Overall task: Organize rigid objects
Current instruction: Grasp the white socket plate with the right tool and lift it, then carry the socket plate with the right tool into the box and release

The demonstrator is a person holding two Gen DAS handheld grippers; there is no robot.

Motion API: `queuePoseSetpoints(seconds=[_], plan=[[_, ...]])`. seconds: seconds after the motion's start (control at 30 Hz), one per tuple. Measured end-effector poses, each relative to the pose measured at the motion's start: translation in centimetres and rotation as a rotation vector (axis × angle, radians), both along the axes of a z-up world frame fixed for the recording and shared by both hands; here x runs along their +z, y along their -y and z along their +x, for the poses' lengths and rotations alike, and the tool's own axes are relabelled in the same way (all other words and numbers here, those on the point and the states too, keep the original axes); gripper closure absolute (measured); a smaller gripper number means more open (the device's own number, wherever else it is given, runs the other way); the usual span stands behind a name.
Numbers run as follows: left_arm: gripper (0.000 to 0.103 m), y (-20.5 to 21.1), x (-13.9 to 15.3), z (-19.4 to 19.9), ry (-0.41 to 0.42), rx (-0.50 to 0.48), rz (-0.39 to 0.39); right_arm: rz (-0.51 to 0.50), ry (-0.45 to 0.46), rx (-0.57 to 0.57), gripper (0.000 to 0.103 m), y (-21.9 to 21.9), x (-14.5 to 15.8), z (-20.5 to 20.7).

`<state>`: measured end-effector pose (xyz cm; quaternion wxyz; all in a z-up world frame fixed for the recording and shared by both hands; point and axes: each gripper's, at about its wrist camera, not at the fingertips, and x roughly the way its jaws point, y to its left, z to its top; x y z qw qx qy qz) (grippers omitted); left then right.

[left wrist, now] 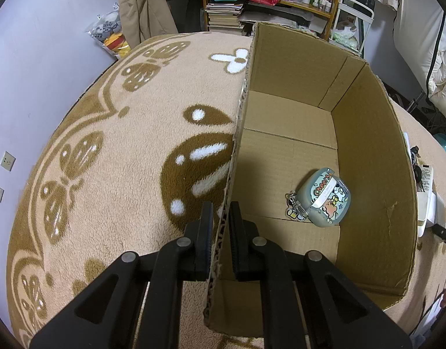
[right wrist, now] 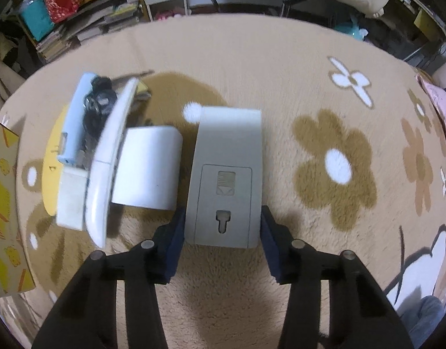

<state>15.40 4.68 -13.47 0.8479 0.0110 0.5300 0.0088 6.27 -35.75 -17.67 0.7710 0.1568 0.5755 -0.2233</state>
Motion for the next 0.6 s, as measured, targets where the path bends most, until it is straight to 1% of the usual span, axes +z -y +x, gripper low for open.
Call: queuePoseSetpoints(seconds=[0.17,0.33,0.4,0.47,0.6], plan=[[0.093,0.0,0.0,0.0,0.0,0.0,0.0,0.016,0.066,0.003,0.052,1.2,2.1,-0.1],[0.093,-0.1,-0.1,0.0,-0.003,0.003,-0.005,0.028,0.11,0.004,0.052,1.0,2.9,0.4],[0.093,-0.1,-0.1,0.0,-0.003,0.004,-0.005,0.004,0.142,0.018,0.052,1.3,3.4,0.6],[0.093,-0.1,-0.1,0.0,-0.003,0.002,-0.005,-0.041,0.16,0.042,0.052,0.5,4.3,0.6],[0.093,-0.1,-0.1,0.0,-0.004,0.005,-0.006,-0.049,0.202,0.068,0.052,-0.7,5.4,1.3]])
